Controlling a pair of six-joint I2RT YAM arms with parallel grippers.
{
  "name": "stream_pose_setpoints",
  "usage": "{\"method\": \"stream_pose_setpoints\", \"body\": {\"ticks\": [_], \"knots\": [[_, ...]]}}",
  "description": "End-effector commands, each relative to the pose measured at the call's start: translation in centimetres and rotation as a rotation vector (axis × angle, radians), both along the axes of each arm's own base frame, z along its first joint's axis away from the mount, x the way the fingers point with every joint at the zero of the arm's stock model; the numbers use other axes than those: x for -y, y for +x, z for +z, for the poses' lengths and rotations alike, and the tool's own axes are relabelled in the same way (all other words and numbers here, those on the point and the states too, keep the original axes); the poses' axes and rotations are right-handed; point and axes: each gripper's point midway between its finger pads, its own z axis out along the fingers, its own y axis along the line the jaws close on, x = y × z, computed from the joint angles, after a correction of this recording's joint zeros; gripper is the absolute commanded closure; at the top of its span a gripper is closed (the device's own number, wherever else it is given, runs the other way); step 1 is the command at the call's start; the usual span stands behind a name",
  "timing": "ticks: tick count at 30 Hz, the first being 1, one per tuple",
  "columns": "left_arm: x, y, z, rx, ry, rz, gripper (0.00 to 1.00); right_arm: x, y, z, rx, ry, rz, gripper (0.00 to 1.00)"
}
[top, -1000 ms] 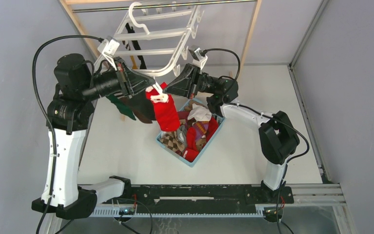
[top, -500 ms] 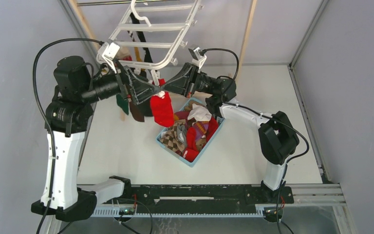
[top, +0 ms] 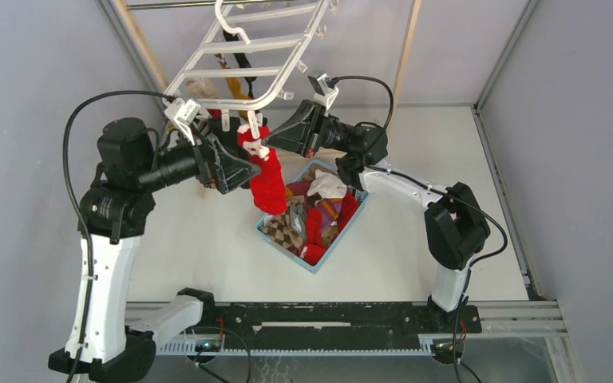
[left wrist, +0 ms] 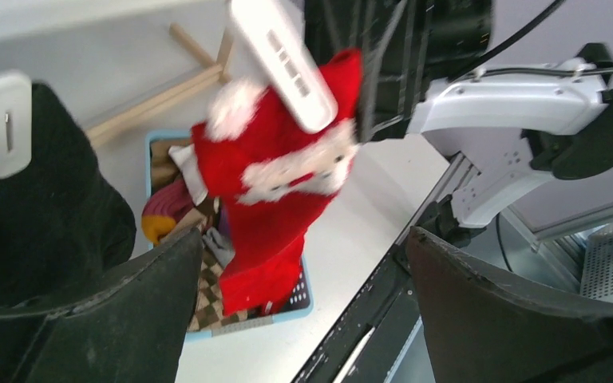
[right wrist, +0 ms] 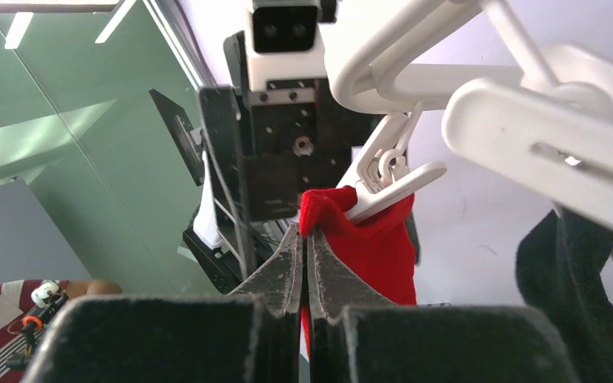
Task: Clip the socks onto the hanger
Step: Clamp the sock onto the hanger.
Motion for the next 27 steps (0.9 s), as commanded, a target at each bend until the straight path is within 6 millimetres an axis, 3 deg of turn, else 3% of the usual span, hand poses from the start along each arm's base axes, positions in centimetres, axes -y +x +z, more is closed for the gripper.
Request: {"method": "stream_pose_setpoints", "body": {"ticks": [1,6,10,12,15,17,19,23,26,27], "knots": [[-0.8,1.1,-2.2,0.001,0.035,0.052,0.00,0.7,-2.5,3.0,0.073,0.061,0.048,0.96],[0.2,1.2,-4.7,-0.080,-0.016,0.013,0.00,0.0,-2.7,3.0,0.065,0.057,0.058,0.96],[0.3,1.7,-4.7,-0.050,-0.016,0.006,0.07,-0.7,-3.0,3.0,0.055,0.053,0.082,0.96],[0.8,1.3,-3.8,-0.017,-0.034,-0.038,0.21,-0.8,-3.0,2.9,0.046,0.054,0.086,0.96],[1.5,0.2,-2.9,-0.007,-0.052,-0.120,0.62,-0.8,-2.8,2.7,0.035,0.053,0.083,0.92],[1.3,0.0,-3.2,-0.016,-0.037,-0.118,0.81,-0.6,-2.2,2.4,0.026,0.048,0.057,0.85],[1.0,-0.2,-3.7,-0.022,-0.022,-0.104,0.91,-0.2,-1.4,1.9,0.009,0.034,0.012,0.77],[0.0,-0.8,-4.4,-0.011,0.009,-0.045,0.95,1.3,0.6,0.1,0.000,-0.013,-0.091,0.63],[-0.7,-1.3,-4.8,0.011,0.028,-0.008,0.97,2.7,2.2,-1.1,0.007,-0.058,-0.159,0.38],[-0.8,-1.3,-4.9,0.010,0.032,-0.003,0.97,3.0,2.8,-1.6,0.008,-0.072,-0.190,0.36]]}}
